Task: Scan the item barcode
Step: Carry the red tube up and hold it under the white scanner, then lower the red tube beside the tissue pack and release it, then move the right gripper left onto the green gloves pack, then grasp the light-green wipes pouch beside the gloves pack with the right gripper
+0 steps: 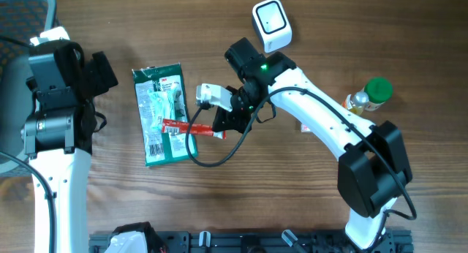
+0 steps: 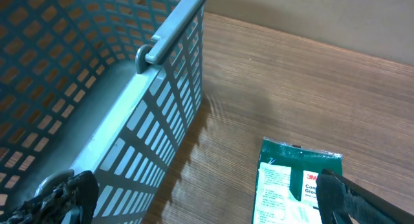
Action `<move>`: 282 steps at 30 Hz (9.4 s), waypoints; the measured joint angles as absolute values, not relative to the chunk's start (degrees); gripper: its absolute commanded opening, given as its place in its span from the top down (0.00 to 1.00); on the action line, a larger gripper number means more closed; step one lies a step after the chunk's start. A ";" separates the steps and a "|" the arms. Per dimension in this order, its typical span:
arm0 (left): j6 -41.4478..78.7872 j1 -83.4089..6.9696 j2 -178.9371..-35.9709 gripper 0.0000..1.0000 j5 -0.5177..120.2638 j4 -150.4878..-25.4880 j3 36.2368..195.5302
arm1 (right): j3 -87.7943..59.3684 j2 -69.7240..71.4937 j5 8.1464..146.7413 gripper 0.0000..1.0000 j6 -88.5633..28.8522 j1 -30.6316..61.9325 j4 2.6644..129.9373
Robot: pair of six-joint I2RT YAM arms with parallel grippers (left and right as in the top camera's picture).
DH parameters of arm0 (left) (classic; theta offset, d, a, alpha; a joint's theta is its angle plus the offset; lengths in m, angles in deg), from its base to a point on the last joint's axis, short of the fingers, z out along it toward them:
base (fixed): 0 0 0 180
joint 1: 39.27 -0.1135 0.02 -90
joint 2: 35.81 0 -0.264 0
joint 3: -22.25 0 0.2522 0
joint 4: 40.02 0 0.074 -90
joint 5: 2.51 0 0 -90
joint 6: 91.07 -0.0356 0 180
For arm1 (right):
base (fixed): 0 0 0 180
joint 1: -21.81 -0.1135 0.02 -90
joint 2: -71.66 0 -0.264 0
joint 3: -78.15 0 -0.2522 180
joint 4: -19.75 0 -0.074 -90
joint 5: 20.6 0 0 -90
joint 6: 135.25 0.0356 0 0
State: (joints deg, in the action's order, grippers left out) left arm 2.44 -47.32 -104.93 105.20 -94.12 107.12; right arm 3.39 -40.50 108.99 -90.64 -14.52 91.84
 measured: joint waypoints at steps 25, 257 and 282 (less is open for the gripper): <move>2.44 -47.32 -104.93 0.00 105.20 -94.10 107.10 | 9.25 -40.61 32.80 0.96 -93.77 -10.79 56.61; 2.44 -47.32 -104.97 0.00 105.20 -94.21 107.10 | -14.31 -37.55 84.43 0.93 -13.62 -12.97 63.91; 2.44 -47.32 -104.97 0.00 105.20 -94.21 107.10 | -11.54 -43.21 86.59 0.90 -16.92 -13.54 61.33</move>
